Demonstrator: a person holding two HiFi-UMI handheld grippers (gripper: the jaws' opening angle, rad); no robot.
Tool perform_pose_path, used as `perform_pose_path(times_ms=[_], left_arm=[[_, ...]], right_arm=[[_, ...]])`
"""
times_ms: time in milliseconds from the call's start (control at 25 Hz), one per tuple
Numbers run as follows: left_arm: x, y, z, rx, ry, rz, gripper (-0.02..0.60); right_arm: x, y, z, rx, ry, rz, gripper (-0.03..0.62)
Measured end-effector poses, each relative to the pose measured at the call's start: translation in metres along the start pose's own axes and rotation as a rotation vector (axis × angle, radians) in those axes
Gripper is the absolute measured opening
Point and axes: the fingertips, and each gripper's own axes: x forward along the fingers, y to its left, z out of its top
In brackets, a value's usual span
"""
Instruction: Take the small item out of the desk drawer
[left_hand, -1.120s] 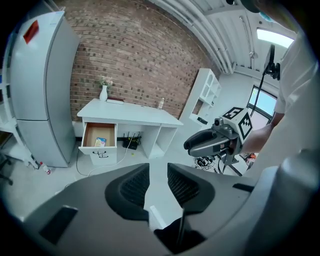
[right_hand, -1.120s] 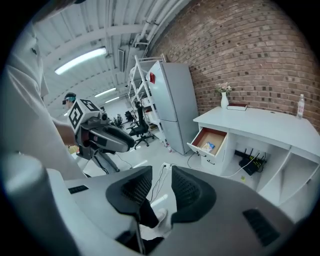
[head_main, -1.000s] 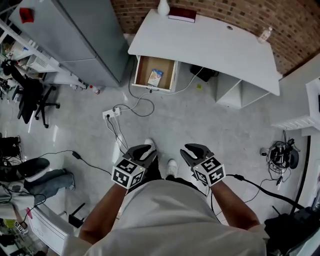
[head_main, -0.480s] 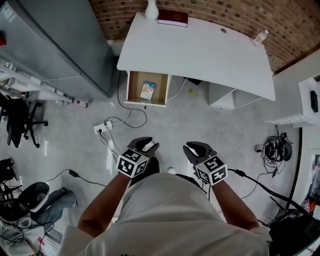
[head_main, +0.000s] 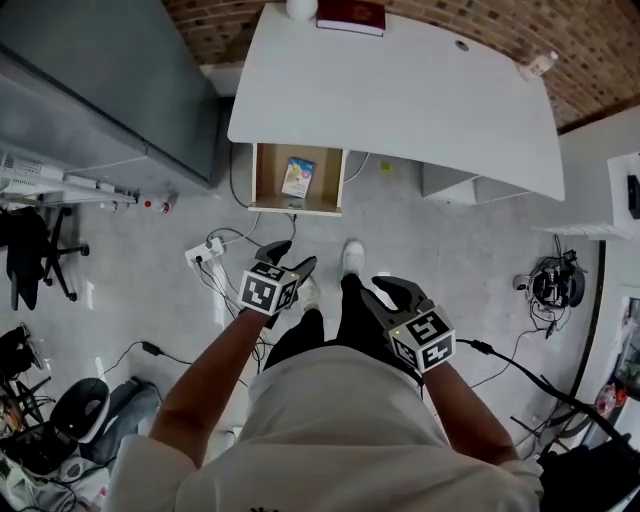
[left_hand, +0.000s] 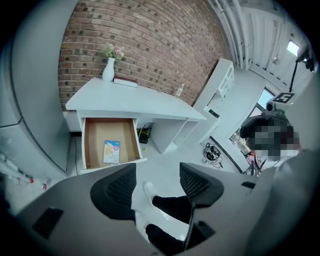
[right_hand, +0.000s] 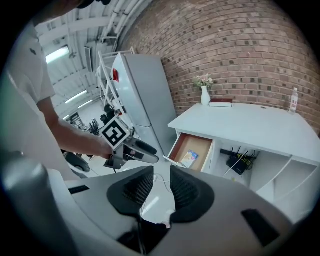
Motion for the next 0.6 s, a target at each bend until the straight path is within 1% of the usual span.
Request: perform_pose_path(times_ms=[160, 280, 360, 480, 600], left_arm=[[0.042, 0.038, 0.010, -0.041, 0.044, 0.054, 0.270], [0.073, 0.069, 0.024, -0.060, 0.080, 0.131, 0.279], [0.096, 0.090, 0.030, -0.066, 0.111, 0.180, 0.286], [0.133, 0.125, 0.035, -0.069, 0.164, 0.235, 0.298], [0.166, 0.152, 0.037, -0.042, 0.206, 0.283, 0.308]], right_arm=[[0.026, -0.018, 0.007, 0.015, 0.027, 0.058, 0.123], [0.044, -0.045, 0.011, 0.002, 0.053, 0.093, 0.123], [0.056, -0.066, 0.015, 0.015, 0.060, 0.110, 0.123], [0.073, -0.094, 0.017, 0.055, 0.078, 0.130, 0.123], [0.080, -0.115, 0.012, 0.083, 0.089, 0.139, 0.123]])
